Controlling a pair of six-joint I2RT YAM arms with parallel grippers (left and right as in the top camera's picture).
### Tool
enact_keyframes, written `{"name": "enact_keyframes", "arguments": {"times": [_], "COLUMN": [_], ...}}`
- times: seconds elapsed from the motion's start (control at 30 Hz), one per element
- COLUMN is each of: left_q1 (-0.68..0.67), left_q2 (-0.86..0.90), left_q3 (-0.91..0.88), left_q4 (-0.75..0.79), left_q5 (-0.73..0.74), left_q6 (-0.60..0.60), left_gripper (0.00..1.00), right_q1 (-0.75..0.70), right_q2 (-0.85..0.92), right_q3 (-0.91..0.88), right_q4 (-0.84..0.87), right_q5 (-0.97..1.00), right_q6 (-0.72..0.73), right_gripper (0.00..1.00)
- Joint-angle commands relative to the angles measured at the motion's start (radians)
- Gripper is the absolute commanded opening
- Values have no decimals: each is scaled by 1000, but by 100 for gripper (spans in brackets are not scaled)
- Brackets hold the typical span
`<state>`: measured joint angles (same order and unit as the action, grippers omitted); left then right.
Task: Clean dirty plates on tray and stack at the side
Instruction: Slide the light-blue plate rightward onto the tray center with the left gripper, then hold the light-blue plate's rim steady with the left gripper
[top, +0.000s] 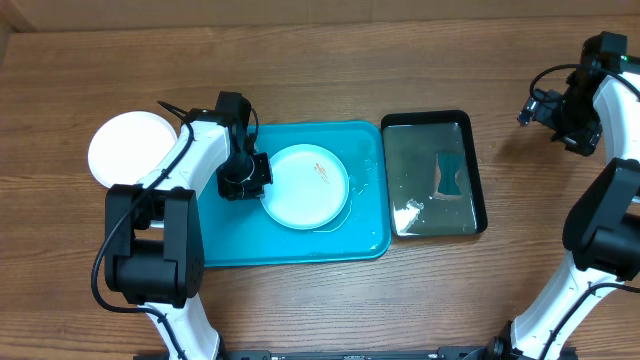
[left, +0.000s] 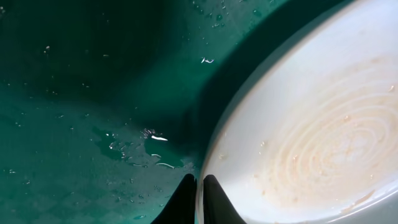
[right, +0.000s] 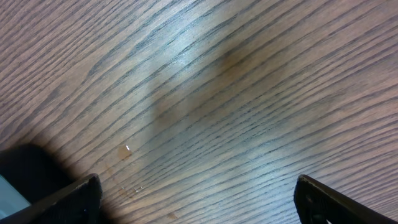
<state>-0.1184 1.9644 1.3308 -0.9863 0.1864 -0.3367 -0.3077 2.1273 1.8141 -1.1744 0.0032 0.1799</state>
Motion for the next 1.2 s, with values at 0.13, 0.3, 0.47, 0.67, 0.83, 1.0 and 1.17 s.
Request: {"name": "enact_keyframes", "arguments": {"times": [0.13, 0.3, 0.47, 0.67, 0.83, 1.0, 1.17], "left_q1": [-8, -11, -13, -13, -13, -13, -13], "left_q2": [6, 6, 6, 6, 6, -4, -57], "left_q3": [-47, -76, -79, -79, -79, -77, -77], "left_q4": [17, 27, 49, 75, 79, 90, 93], "left_q5": [-27, -29, -29, -35, -53, -71, -86], "left_q6": [-10, -11, -11, -7, -7, 3, 3], "left_gripper": [11, 8, 4, 4, 4, 4, 7], "right_q1": [-2, -2, -2, -2, -2, -2, -2], "right_q2": [-30, -30, -30, -30, -30, -30, -30], "right_q3": [18, 18, 18, 18, 18, 18, 18], "right_q4": [3, 3, 4, 3, 3, 4, 76], "right_q5": [-5, -5, -5, -5, -5, -5, -5], "right_q6": [3, 3, 3, 3, 3, 3, 3], "right_gripper": [100, 100, 100, 100, 100, 100, 100]}}
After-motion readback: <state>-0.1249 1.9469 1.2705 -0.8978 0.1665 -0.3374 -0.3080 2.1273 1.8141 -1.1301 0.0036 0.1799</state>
